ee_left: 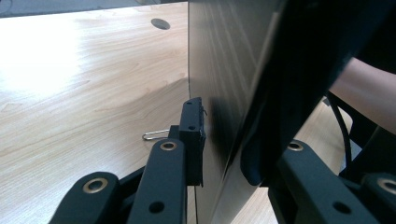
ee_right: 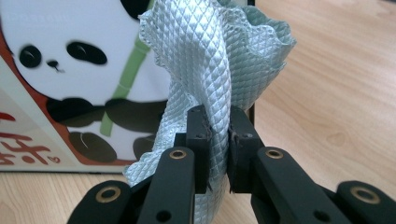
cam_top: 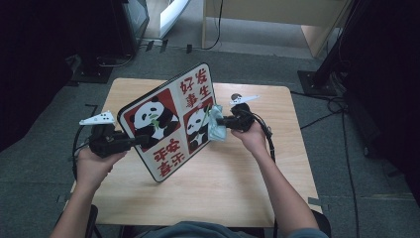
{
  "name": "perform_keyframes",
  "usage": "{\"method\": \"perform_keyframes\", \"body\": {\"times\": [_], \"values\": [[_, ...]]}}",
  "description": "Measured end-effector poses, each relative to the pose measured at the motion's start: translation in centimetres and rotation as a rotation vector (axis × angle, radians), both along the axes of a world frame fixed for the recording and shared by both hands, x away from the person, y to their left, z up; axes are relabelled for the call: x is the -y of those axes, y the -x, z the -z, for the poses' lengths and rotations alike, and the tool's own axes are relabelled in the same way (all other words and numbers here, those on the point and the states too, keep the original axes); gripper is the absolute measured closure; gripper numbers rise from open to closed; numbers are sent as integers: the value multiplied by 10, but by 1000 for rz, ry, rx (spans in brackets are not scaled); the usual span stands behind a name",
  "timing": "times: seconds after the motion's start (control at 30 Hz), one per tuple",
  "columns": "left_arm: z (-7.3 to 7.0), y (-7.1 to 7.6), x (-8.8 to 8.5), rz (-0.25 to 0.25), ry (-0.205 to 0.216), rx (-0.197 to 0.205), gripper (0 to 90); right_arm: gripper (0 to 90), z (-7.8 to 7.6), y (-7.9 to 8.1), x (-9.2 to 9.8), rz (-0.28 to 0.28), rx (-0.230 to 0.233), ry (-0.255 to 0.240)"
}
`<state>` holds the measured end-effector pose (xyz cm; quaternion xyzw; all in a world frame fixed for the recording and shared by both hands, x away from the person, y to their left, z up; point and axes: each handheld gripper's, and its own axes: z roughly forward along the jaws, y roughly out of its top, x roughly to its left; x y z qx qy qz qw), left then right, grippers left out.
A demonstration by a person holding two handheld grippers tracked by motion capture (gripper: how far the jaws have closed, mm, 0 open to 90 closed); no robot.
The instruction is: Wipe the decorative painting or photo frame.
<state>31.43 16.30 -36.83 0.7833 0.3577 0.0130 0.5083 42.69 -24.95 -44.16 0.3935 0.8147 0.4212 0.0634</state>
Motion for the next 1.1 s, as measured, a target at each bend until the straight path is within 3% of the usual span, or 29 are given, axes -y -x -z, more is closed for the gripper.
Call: {"method": "perform_keyframes", "body": {"times": [0.37,0.53,0.73,0.93,1.1], "values": [[-2,1,2,12,-2,15,732,821,18,3,1,8,-39,32],[-1,0,2,14,-9,14,732,822,17,4,2,3,-43,36],[-1,-1,2,12,-11,13,733,823,5,5,5,8,-26,21],[-2,-1,2,9,-12,14,733,824,-23,9,5,-1,-5,-35],[0,-1,3,13,-21,10,733,824,-51,14,-3,-28,53,-24]]}}
